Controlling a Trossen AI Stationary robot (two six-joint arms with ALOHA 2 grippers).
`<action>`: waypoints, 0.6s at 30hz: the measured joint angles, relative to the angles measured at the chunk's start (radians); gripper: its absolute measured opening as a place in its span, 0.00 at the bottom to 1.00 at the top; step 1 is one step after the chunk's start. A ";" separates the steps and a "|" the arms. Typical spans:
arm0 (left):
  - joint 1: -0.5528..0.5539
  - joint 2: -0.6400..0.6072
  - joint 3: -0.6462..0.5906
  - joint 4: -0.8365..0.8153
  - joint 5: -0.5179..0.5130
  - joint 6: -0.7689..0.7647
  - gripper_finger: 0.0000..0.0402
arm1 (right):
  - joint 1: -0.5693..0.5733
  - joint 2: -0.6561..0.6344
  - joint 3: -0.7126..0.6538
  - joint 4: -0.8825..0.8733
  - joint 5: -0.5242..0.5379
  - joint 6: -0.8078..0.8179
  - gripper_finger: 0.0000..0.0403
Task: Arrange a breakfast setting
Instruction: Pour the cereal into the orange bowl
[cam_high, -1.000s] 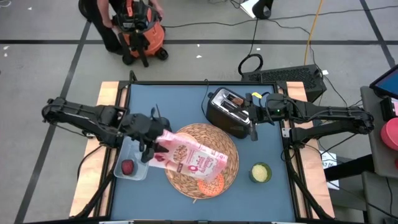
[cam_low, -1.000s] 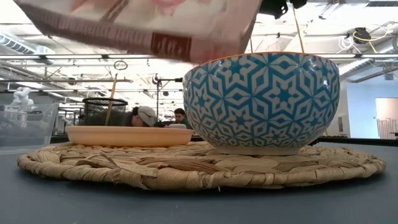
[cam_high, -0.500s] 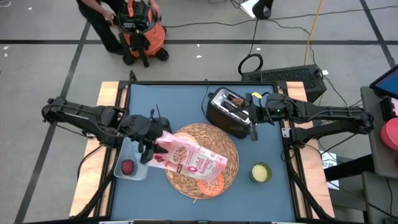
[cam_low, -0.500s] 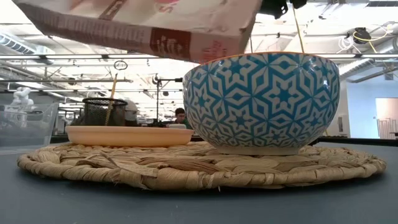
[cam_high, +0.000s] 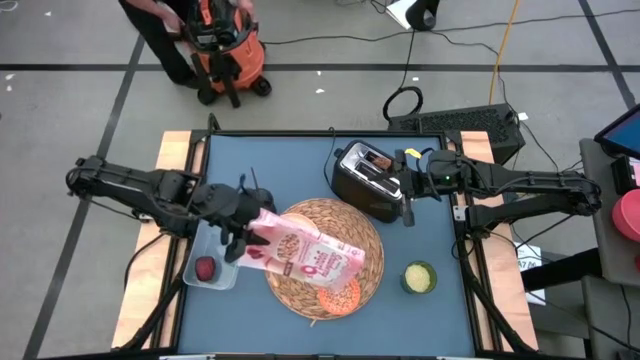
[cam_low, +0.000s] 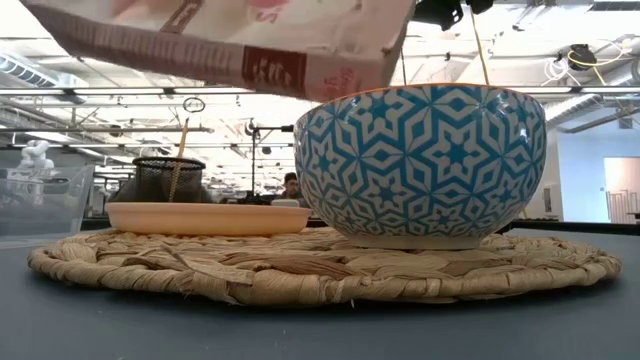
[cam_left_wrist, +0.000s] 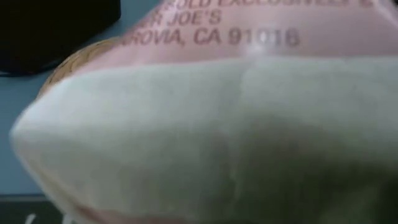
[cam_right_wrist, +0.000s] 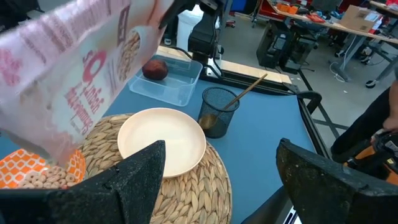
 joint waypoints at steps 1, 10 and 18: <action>0.000 0.002 0.000 -0.003 0.004 0.000 0.41 | 0.000 0.000 0.000 0.000 0.000 0.000 0.73; -0.012 -0.027 0.001 -0.003 -0.021 -0.017 0.41 | 0.000 0.000 0.000 0.000 0.000 0.001 0.73; -0.014 -0.007 0.000 0.017 0.016 -0.051 0.41 | 0.000 0.000 0.000 0.000 0.000 0.000 0.73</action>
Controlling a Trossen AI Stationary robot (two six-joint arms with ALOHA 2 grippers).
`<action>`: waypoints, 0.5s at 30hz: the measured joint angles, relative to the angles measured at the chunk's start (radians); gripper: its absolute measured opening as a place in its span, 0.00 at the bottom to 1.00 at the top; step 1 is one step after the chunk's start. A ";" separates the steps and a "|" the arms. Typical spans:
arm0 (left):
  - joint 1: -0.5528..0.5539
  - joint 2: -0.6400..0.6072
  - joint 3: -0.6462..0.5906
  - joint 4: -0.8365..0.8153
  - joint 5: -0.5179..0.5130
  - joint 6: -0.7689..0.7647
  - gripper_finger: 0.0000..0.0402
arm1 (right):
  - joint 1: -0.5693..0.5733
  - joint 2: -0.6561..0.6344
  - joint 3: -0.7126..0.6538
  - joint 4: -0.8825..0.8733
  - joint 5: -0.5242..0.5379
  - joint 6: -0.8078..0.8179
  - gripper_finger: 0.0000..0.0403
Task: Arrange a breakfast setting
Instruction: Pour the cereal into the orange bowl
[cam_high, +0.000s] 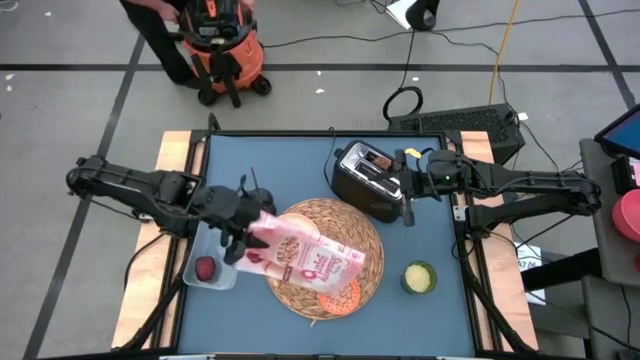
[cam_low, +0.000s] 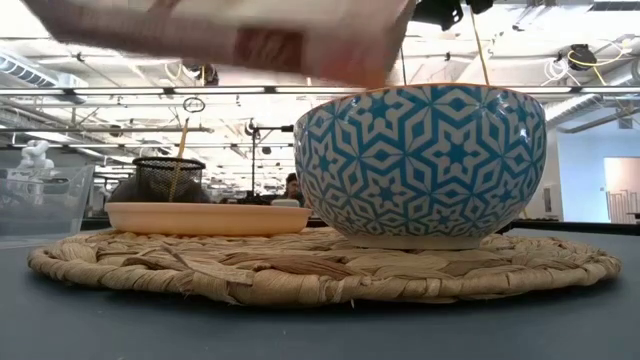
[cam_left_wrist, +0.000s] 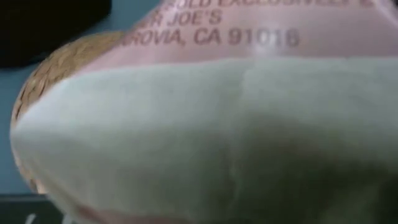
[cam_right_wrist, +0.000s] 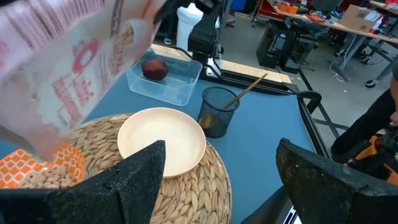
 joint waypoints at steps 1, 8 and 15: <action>0.000 -0.005 0.000 -0.002 -0.002 -0.001 0.41 | 0.000 0.000 0.000 0.000 0.000 0.000 0.73; -0.011 0.014 0.000 -0.032 -0.023 0.003 0.41 | 0.000 0.000 0.000 0.000 0.000 0.000 0.73; -0.006 0.006 0.000 -0.022 -0.003 -0.027 0.41 | 0.000 0.000 0.000 0.000 0.000 0.000 0.73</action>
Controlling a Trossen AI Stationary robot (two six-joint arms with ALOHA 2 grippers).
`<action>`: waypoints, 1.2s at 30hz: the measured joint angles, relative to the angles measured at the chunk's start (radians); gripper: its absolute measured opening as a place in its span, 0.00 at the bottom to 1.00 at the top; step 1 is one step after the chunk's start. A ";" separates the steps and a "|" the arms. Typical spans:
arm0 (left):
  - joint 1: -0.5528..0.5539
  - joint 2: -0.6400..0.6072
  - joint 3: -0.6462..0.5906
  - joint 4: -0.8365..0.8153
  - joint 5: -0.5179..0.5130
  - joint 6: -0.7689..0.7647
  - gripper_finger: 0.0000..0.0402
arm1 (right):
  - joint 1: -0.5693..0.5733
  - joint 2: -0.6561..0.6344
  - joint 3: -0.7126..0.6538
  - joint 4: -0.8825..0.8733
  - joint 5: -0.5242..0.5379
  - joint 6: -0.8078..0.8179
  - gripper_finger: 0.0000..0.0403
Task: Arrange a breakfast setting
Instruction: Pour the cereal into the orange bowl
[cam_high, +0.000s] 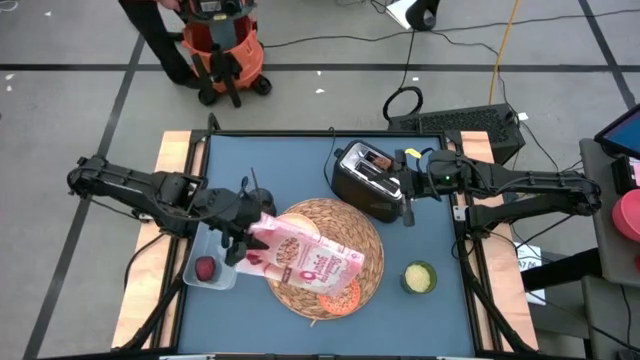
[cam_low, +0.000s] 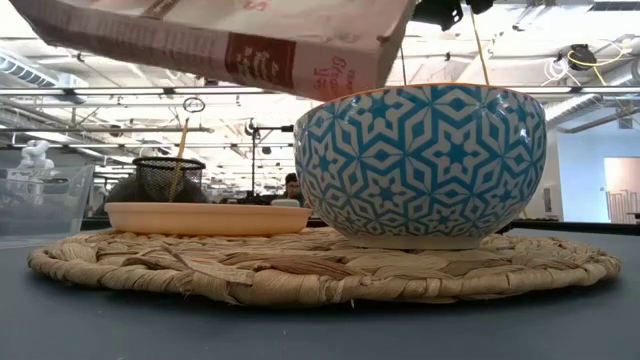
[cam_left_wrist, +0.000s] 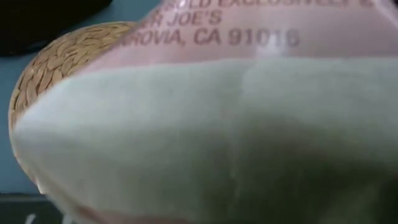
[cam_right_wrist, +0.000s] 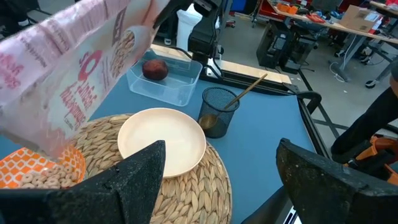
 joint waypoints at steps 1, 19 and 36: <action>0.000 -0.007 0.000 0.001 0.000 -0.001 0.41 | 0.000 0.000 0.000 0.000 0.000 0.000 0.73; -0.018 -0.009 0.000 0.011 -0.039 0.023 0.41 | 0.000 0.000 0.000 0.000 0.000 0.000 0.73; -0.029 0.021 0.000 -0.006 -0.052 0.019 0.41 | 0.000 0.000 0.000 0.000 0.000 -0.019 0.73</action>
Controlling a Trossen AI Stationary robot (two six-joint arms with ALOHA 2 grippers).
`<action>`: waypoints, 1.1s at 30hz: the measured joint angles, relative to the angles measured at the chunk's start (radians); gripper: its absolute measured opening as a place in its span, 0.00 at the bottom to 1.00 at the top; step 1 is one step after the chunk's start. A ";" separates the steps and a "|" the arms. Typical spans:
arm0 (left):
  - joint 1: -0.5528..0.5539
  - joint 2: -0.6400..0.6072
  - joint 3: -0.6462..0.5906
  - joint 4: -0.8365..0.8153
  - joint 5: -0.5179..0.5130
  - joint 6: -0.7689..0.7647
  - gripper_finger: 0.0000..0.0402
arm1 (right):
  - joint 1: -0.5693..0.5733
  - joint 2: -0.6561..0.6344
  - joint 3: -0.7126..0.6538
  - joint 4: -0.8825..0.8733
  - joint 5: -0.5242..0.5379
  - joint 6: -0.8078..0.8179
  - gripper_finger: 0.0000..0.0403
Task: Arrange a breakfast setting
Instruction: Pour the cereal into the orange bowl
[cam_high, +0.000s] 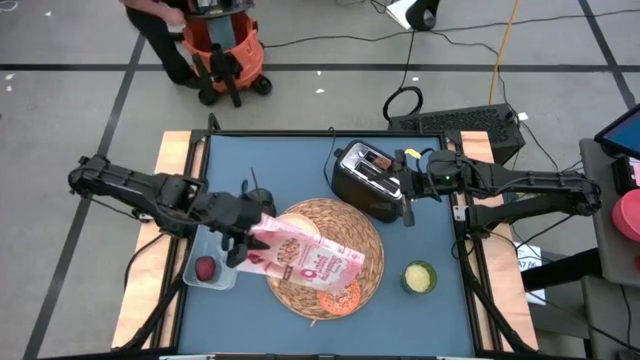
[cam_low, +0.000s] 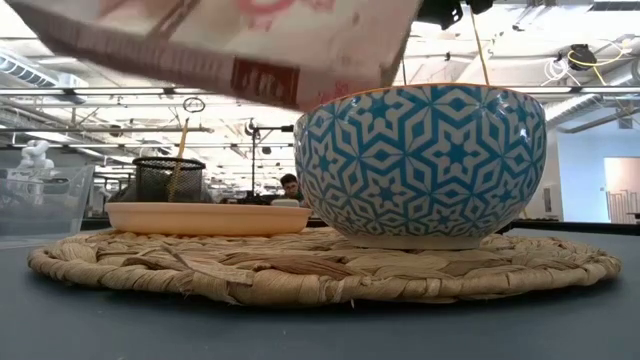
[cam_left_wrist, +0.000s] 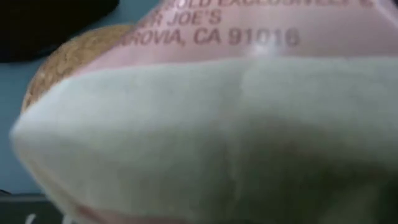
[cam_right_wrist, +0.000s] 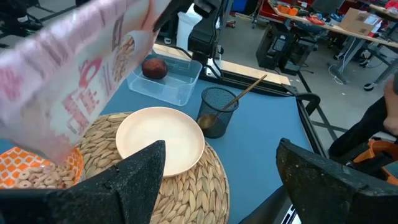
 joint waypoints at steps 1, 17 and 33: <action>0.000 0.002 0.000 -0.010 0.003 -0.001 0.41 | 0.000 0.000 0.000 0.000 0.000 0.000 0.73; -0.002 -0.001 0.001 0.015 0.025 -0.029 0.41 | 0.000 0.000 0.000 0.000 0.000 -0.004 0.73; -0.005 0.002 0.000 0.017 0.027 -0.057 0.41 | 0.000 0.000 0.000 0.000 0.000 -0.004 0.73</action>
